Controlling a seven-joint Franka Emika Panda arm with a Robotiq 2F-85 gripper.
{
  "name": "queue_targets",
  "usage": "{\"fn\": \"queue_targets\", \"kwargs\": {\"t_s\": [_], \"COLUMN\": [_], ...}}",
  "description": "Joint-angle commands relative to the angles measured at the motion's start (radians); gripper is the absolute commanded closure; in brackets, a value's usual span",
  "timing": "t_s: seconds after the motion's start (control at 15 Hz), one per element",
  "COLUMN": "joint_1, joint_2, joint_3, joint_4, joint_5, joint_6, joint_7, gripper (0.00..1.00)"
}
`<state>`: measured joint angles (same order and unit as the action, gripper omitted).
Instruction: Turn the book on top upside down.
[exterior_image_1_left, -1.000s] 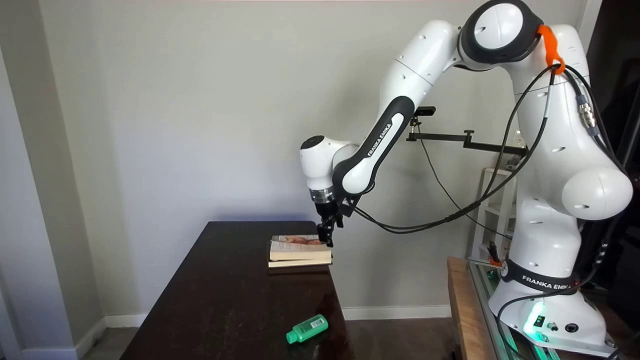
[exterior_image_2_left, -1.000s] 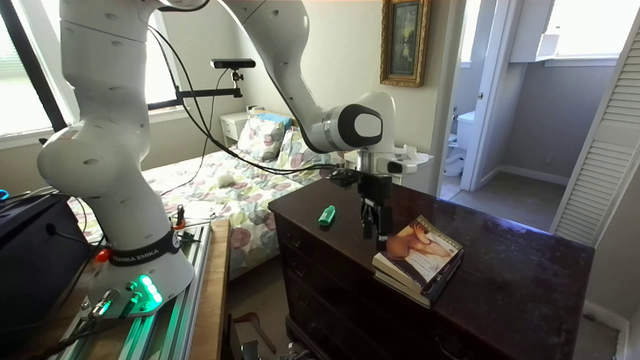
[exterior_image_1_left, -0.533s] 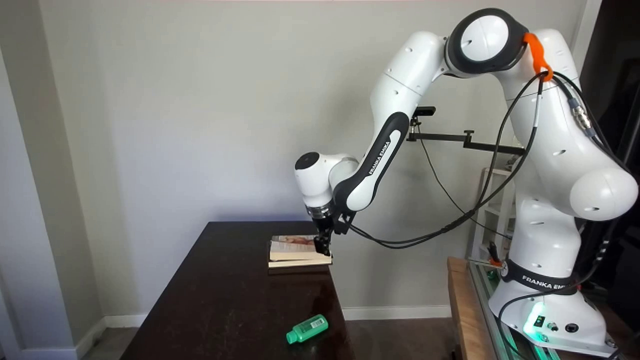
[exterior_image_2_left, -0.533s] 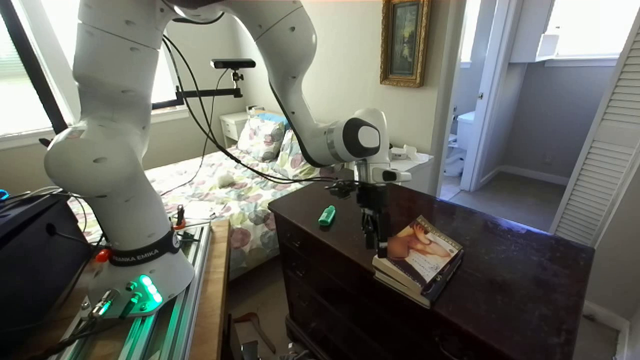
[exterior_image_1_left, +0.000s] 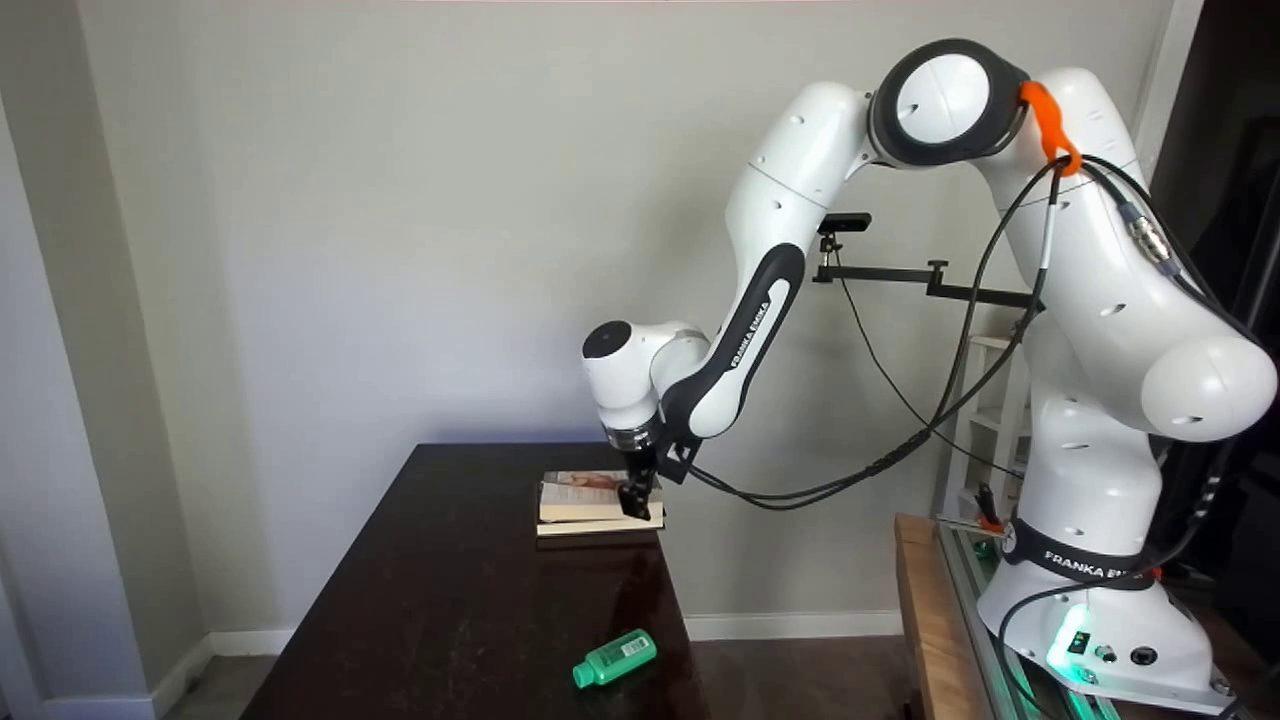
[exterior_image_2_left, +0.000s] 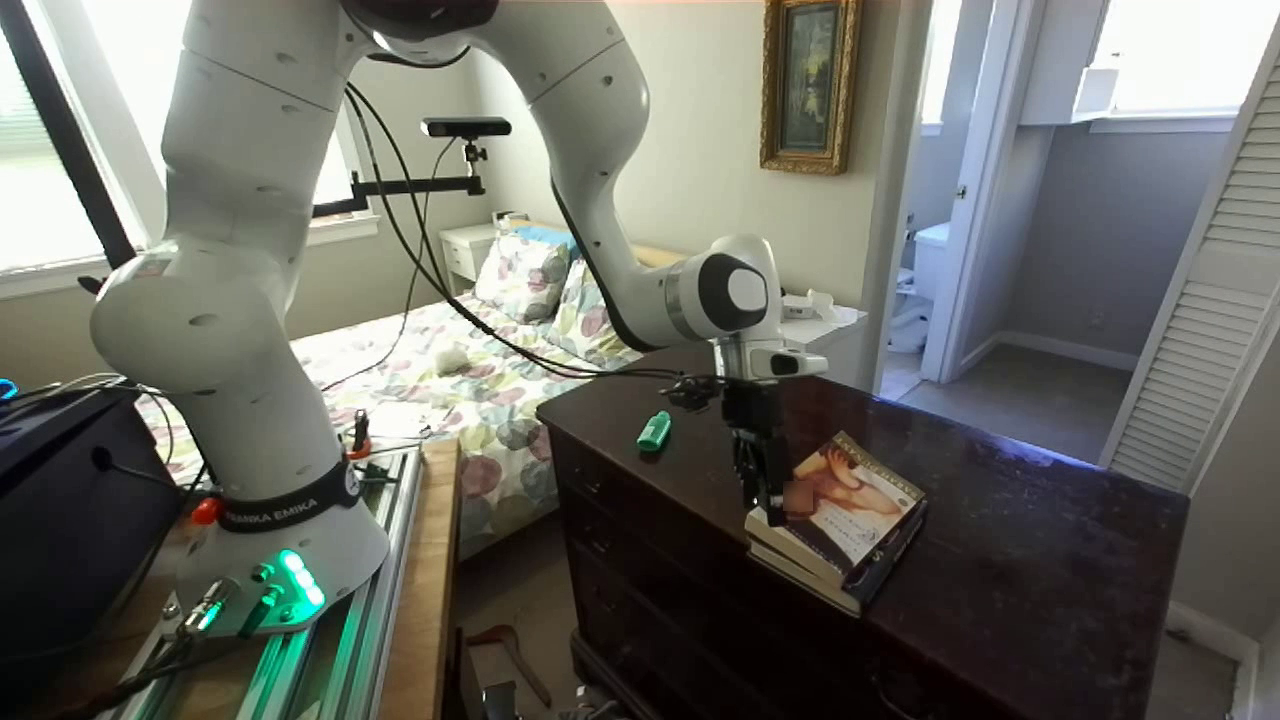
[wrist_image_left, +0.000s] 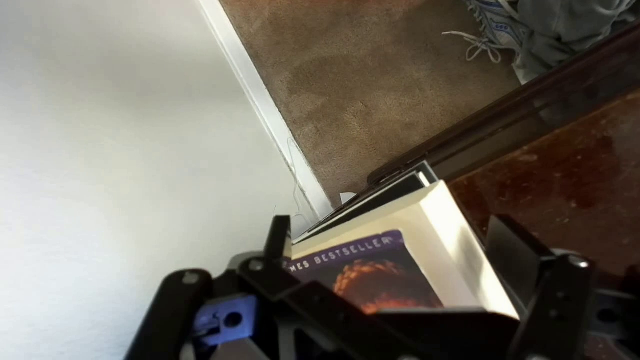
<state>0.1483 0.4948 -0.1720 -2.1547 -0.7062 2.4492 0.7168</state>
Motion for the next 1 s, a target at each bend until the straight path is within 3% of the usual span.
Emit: {"fn": "queue_targets", "kwargs": {"t_s": [0.0, 0.67, 0.93], "joint_1": [0.016, 0.027, -0.027], "joint_2": [0.042, 0.055, -0.026], "joint_3": [-0.019, -0.033, 0.041], "joint_4": [0.032, 0.046, 0.008], "joint_5": [-0.038, -0.046, 0.079], "joint_6": [0.023, 0.045, 0.016], "joint_7": [0.041, 0.054, -0.105], "gripper": [0.00, 0.00, 0.00]}}
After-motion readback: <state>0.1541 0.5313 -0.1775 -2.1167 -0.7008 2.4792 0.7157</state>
